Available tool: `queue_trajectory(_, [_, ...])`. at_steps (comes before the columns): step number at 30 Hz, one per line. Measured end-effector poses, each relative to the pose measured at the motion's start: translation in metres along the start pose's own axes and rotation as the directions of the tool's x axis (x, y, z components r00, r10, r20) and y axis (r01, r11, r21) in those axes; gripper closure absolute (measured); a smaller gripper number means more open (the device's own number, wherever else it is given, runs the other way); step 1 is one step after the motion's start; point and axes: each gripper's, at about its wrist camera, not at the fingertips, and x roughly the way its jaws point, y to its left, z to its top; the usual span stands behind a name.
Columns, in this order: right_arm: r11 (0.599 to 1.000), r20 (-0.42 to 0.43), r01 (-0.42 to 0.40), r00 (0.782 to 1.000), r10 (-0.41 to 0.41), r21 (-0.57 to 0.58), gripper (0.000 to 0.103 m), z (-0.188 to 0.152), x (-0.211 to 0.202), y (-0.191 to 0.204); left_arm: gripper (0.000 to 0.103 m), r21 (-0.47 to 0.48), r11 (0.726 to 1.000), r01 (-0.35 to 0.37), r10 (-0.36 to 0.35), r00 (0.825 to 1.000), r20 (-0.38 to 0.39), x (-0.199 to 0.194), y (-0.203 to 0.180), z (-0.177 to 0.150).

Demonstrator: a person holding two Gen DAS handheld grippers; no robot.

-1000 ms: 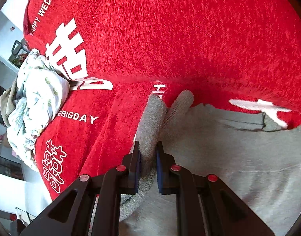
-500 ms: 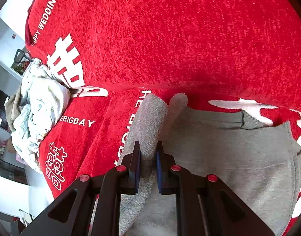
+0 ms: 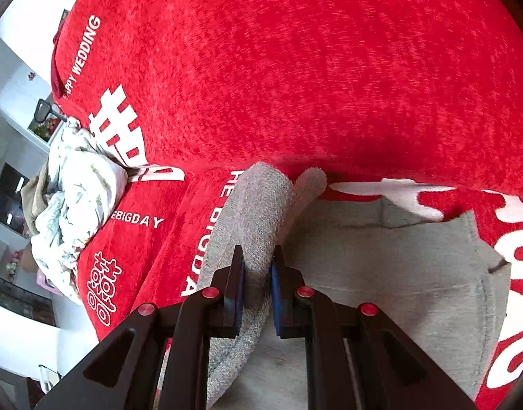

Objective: Fold small clothes

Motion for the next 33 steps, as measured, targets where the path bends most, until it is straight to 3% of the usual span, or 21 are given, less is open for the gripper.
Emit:
queue_trajectory(16, [1.0,0.023,-0.016,1.0,0.016,-0.012,0.089,-0.008,-0.047,-0.07,0.094,0.169,0.985,-0.026,0.034,0.998,-0.049,0.02,-0.091,0.01])
queue_trajectory(33, [0.997,0.073,-0.035,0.997,0.03,0.065,0.089,-0.028,-0.074,-0.16,0.094,0.343,0.939,-0.021,0.062,0.992,-0.109,0.06,-0.196,0.007])
